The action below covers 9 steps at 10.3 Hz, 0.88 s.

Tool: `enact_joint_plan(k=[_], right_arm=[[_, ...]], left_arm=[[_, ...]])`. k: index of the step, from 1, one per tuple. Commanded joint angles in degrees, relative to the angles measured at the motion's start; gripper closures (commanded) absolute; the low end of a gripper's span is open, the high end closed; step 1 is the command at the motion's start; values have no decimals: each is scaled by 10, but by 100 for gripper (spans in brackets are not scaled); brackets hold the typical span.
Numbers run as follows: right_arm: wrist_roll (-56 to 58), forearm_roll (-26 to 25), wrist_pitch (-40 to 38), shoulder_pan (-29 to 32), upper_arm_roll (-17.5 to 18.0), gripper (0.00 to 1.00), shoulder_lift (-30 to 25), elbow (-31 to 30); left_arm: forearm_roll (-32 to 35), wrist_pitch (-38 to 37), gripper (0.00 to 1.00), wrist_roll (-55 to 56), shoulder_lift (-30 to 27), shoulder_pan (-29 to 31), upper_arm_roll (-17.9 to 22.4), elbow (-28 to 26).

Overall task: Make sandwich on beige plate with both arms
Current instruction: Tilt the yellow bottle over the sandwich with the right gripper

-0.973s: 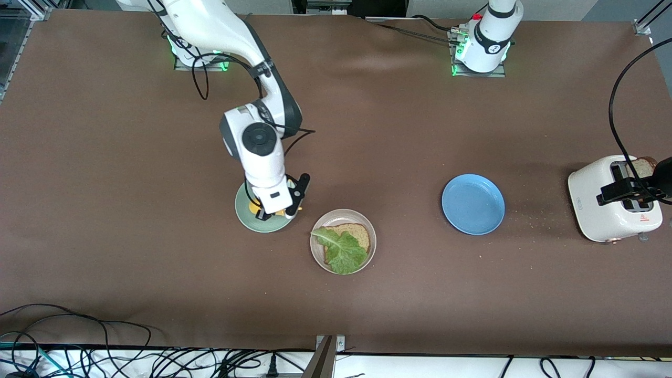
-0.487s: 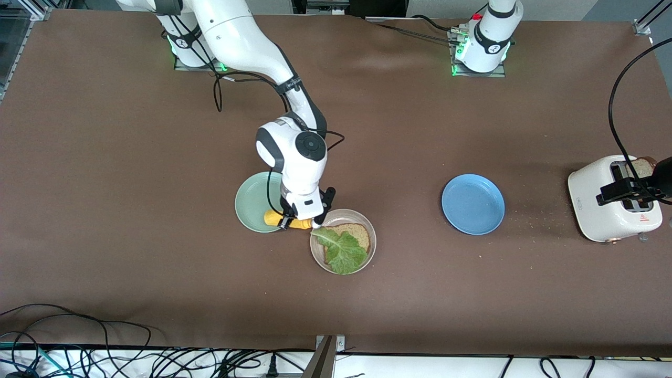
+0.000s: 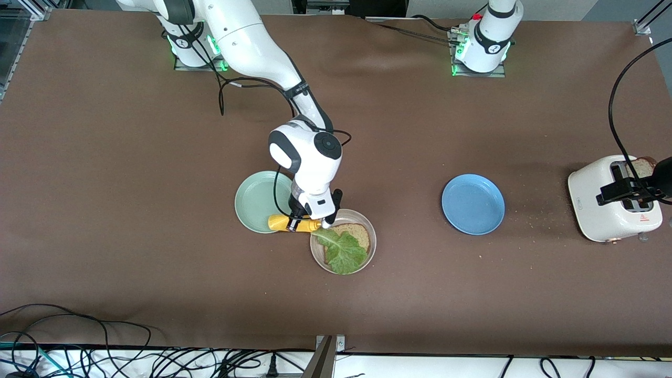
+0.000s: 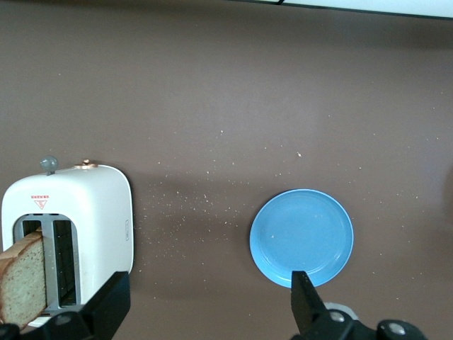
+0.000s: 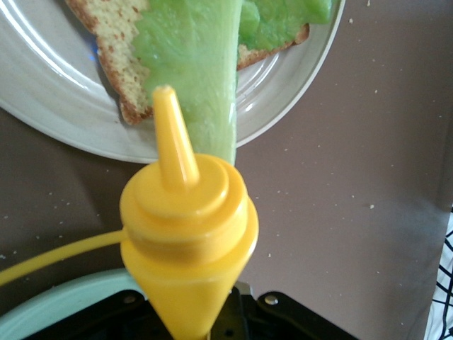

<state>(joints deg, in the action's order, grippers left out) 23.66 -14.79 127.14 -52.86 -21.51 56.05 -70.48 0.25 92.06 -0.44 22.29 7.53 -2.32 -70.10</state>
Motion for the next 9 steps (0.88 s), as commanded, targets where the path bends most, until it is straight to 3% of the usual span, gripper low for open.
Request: enact_joint_plan(k=[1,5,7,9], right_arm=[[-3,-9,-46,-5,-12,100,3,27],[25,1,-208,15,-16,100,-93,39],[94,70,-288,69,-16,100,-149,34],[129,137,-316,145,-17,100,-219,-16]], left_arm=[[-5,-5,0,-12,-8,0,2,-4],[-4,-5,0,-11,-8,0,2,-5],[2,-6,0,-11,-8,-1,2,-7],[4,-6,0,-11,-6,0,2,-7]])
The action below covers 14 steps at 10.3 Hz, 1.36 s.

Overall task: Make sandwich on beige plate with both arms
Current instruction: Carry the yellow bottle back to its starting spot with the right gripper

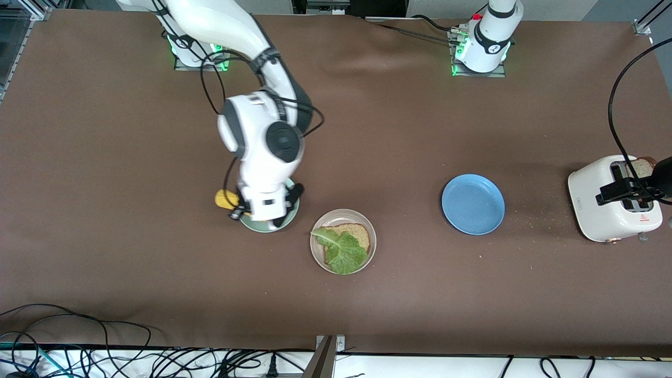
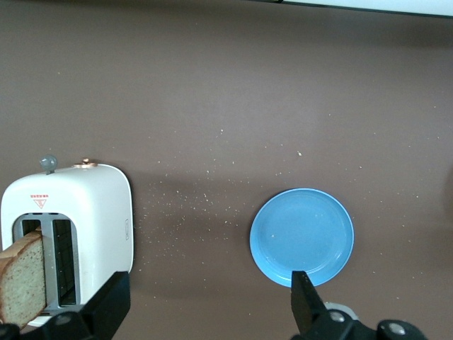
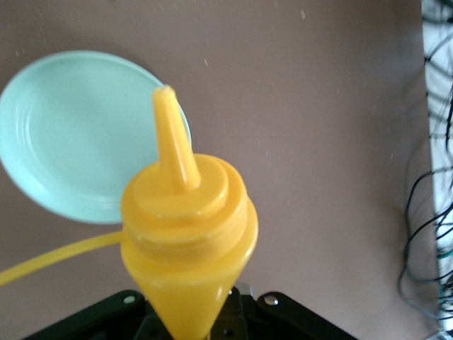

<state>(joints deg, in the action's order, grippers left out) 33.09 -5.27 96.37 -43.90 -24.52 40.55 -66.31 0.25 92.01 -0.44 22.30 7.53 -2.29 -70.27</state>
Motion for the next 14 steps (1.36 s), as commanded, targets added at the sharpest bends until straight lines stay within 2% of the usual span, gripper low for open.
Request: enact_joint_plan(k=[1,4,6,9,12,13,14], right_arm=[[87,93,-9,104,13,100,-91,-85],[244,204,-50,205,11,100,-134,-134],[367,296,-46,267,11,100,-165,-220],[596,404,-47,331,10,100,-166,-303],[774,467,-24,357,8,100,-165,-394],[841,478,-4,364,7,100,-163,-424],[898,484,10,372,8,100,-159,-443]], left_arm=[[4,-5,0,-11,-5,2,2,-6],[5,-3,0,-11,8,14,8,-5],[24,-2,0,-5,23,20,9,-4],[24,0,0,-5,41,61,8,-3],[28,14,0,-12,71,101,9,-1],[24,15,0,-38,71,134,5,-2],[29,16,0,-86,72,140,6,-4]])
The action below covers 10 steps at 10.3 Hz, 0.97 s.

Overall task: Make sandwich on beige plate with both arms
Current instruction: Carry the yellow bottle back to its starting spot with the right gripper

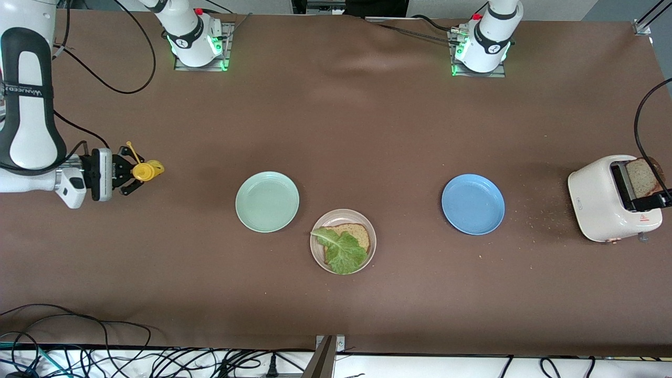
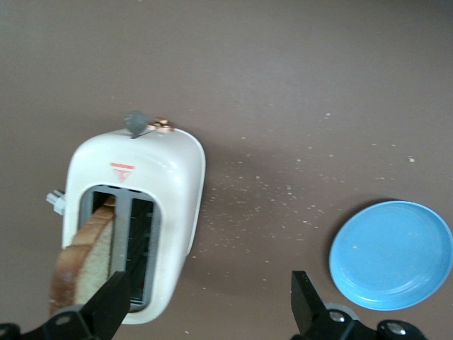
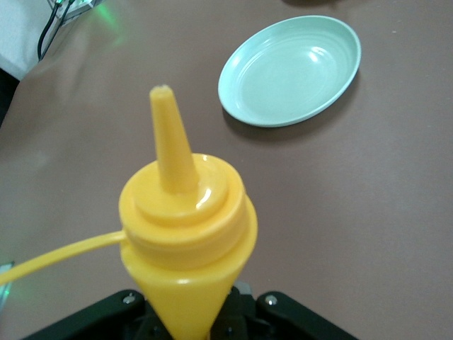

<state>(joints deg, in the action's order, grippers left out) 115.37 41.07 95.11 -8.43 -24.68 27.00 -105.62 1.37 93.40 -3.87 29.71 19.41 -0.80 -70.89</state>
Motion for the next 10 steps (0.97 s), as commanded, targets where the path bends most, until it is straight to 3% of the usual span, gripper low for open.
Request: enact_joint_plan(k=[1,4,7,10], right_arm=[[137,44,29,29,9,100,-18,-71],[261,81,28,59,9,100,16,-100],[336,128,27,60,9,100,49,-103],[357,133,25,65,9,100,59,-101]], left_arm=[[23,2,0,-96,-1,27,-6,1],[41,5,0,-143,1,60,-7,-20],[53,68,0,-155,-15,82,-9,-84],[51,173,0,-163,-68,91,-10,-204]])
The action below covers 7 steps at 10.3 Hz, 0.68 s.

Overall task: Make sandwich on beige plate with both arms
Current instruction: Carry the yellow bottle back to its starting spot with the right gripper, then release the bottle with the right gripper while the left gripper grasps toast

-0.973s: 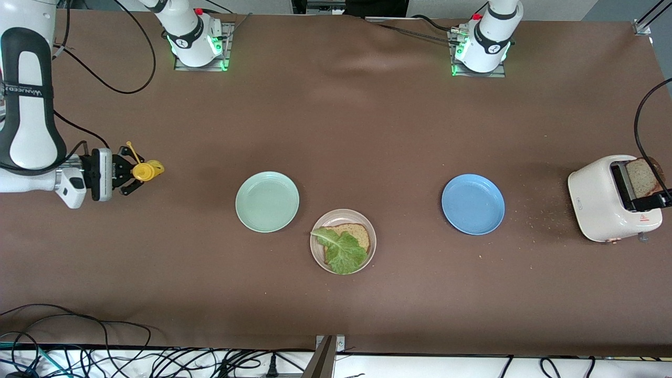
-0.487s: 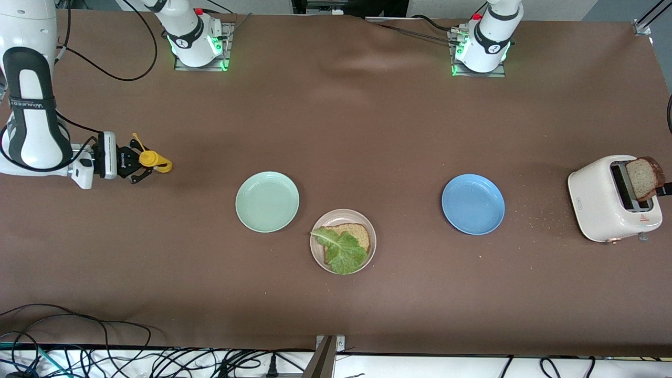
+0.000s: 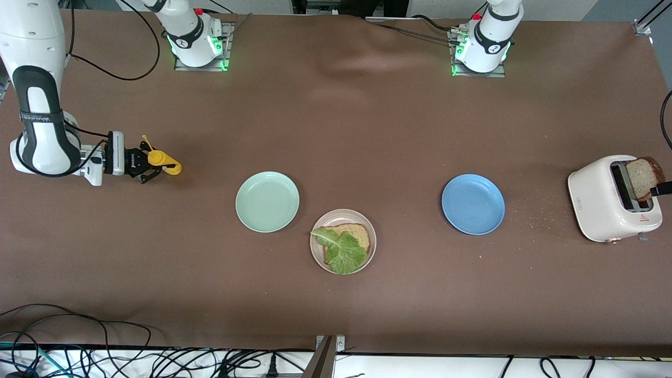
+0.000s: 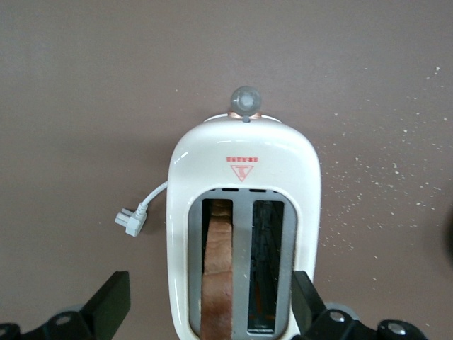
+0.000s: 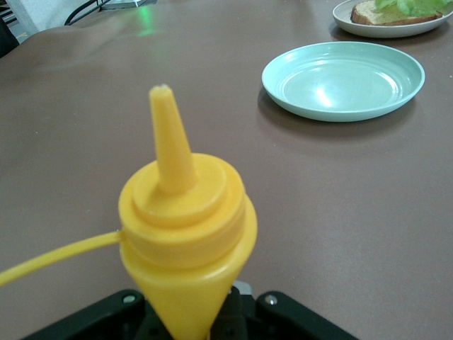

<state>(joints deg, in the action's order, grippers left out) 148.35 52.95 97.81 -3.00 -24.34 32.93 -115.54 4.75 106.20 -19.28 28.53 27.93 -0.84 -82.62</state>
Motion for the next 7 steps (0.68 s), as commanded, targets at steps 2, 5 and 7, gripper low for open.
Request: enact_joint_plan(k=[2,5,7], right_arm=[[29,16,-1,11,6,100,0,-2],[26,17,-5,12,7,15,0,1],[28,15,-20,33,7,0,0,7]], left_arm=[[18,57,0,-8,-63,12,-8,-105],[12,58,2,-8,-85,25,-10,-137],[12,58,21,-6,-93,26,-9,-148]])
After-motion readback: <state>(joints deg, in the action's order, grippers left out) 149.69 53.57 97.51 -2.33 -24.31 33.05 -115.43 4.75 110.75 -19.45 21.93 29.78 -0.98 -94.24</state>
